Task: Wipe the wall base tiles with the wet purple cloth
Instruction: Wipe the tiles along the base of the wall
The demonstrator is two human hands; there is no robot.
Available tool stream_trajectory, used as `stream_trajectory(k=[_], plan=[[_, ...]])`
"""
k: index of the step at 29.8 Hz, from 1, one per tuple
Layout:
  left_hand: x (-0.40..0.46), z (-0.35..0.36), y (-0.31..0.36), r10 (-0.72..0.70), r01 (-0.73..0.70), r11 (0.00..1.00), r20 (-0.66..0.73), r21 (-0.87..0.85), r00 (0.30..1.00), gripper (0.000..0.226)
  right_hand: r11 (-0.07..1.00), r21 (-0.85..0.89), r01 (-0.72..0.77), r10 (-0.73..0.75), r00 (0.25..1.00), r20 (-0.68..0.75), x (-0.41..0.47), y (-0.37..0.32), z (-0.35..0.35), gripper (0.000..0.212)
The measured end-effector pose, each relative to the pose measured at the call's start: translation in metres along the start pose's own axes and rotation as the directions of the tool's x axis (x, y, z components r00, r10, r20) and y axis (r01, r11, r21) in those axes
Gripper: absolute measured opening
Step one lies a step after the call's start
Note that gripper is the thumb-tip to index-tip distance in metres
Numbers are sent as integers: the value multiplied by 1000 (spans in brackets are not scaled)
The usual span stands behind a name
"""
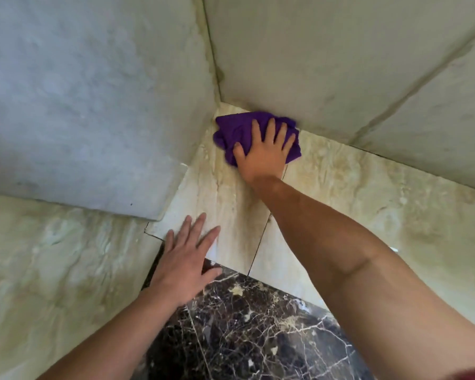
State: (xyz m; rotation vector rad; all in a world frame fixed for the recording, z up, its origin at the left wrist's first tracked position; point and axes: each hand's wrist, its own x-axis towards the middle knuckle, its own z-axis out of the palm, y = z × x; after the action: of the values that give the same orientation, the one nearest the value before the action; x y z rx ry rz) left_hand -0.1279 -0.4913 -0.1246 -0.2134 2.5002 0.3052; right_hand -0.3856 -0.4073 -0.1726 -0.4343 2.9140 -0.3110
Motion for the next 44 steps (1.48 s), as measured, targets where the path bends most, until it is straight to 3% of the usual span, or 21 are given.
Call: stream_trajectory(k=[4, 8, 11, 13, 16, 18, 23, 26, 30, 34, 37, 39, 41, 43, 44], plan=[[-2, -1, -25, 49, -52, 997, 71, 50, 996, 106, 928, -6, 373, -371, 925, 86, 30, -22, 0, 73], [-2, 4, -29, 47, -54, 994, 74, 94, 996, 112, 886, -13, 463, -451, 869, 205, 37, 1, -15, 75], [-7, 6, -31, 50, -51, 998, 43, 44, 998, 112, 932, -23, 361, -359, 931, 63, 9, 17, -28, 82], [-7, 3, -32, 67, -68, 997, 25, 29, 997, 111, 983, 106, 147, -146, 989, -17, -8, 10, -29, 84], [-6, -1, -29, 55, -55, 998, 11, -1, 998, 111, 953, 286, -100, 82, 994, 76, 1, -39, -20, 90], [-4, 1, -23, 45, -45, 999, -6, -16, 999, 112, 971, 215, -105, 95, 994, 56, 18, -57, -11, 89], [-1, 5, -30, 62, -64, 997, 42, 45, 997, 114, 971, 110, 212, -212, 977, -7, 29, -76, 15, 80], [1, 3, -34, 51, -55, 997, 72, 55, 996, 114, 953, 75, 293, -299, 950, 86, 29, -64, 11, 81], [-17, 10, -26, -2, 0, 1000, 92, 19, 996, 112, 885, 98, 456, -466, 856, 226, -34, -55, 11, 89], [-76, 23, -44, -101, 102, 995, 100, -7, 990, 109, 764, -68, 642, -592, 738, 324, -12, -41, -16, 97], [-120, 35, -66, -231, 236, 972, 166, -10, 959, 112, 809, -165, 564, -498, 808, 316, 37, -36, -38, 92], [-119, 36, -90, -326, 337, 937, 121, -92, 938, 119, 873, -179, 454, -408, 880, 242, 57, -41, -33, 87], [-109, 41, -106, -420, 429, 889, 86, -158, 903, 119, 924, -101, 369, -348, 920, 179, 57, -60, -25, 85], [-114, 54, -90, -458, 483, 858, 166, -174, 873, 119, 959, -13, 282, -270, 928, 256, 32, -74, -17, 84], [-109, 61, -86, -479, 496, 848, 131, -186, 868, 119, 970, 20, 243, -241, 940, 240, 24, -78, -12, 83]])
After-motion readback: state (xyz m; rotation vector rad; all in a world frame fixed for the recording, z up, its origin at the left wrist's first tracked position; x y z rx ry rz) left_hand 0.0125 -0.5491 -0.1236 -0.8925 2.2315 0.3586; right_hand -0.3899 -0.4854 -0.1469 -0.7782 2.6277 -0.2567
